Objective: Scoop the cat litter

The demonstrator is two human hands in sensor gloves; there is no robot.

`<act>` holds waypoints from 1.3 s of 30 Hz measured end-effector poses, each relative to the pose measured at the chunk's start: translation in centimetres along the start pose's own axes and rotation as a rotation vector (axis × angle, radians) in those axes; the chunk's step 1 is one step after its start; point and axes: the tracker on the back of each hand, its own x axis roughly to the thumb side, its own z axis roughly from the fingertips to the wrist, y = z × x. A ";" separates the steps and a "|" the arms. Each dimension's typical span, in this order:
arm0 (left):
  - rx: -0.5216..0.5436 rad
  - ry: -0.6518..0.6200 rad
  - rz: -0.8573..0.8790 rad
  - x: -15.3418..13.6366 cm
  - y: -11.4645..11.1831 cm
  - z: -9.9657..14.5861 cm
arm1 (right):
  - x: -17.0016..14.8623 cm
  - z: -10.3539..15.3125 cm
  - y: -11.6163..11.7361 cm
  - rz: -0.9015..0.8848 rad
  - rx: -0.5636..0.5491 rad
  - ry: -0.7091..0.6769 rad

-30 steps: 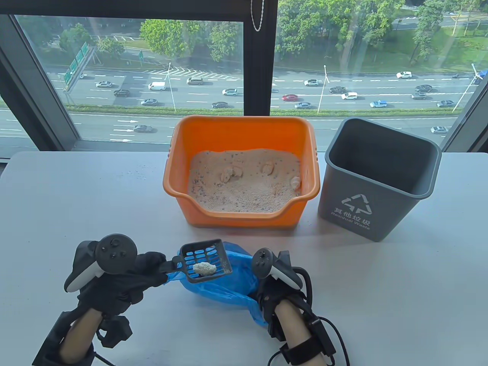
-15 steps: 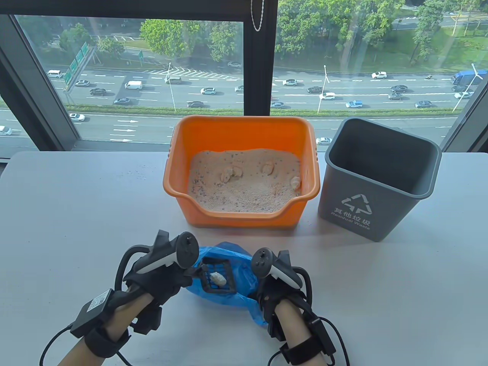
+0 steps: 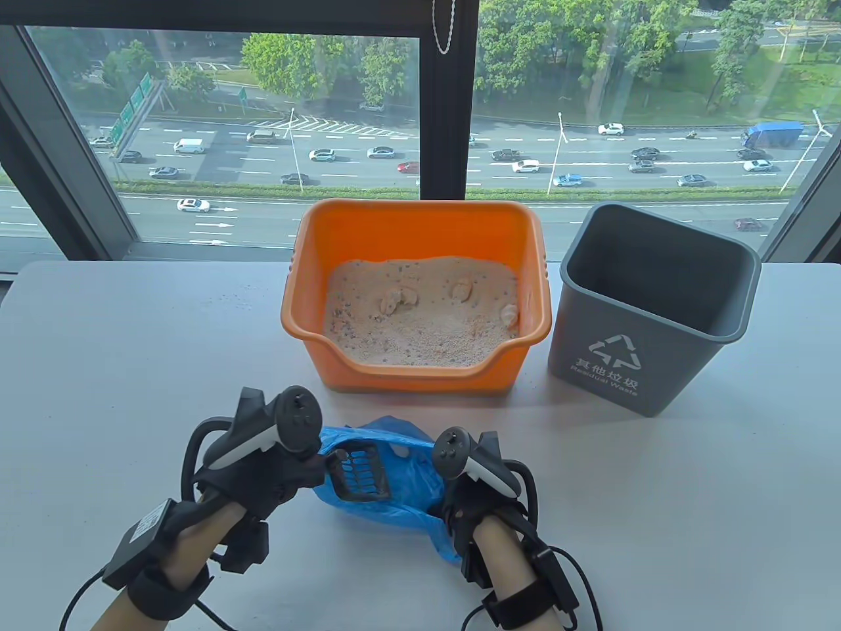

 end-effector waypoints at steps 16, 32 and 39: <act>0.185 0.048 0.233 0.1 5.5 0.1 | 0.0 0.0 0.0 0.000 0.001 -0.003; -0.073 0.514 0.106 7.9 4.0 -19.8 | 0.0 -0.1 0.0 -0.005 0.006 -0.008; -0.087 0.635 0.106 8.5 3.5 -24.4 | 0.0 -0.1 0.0 -0.011 0.012 -0.012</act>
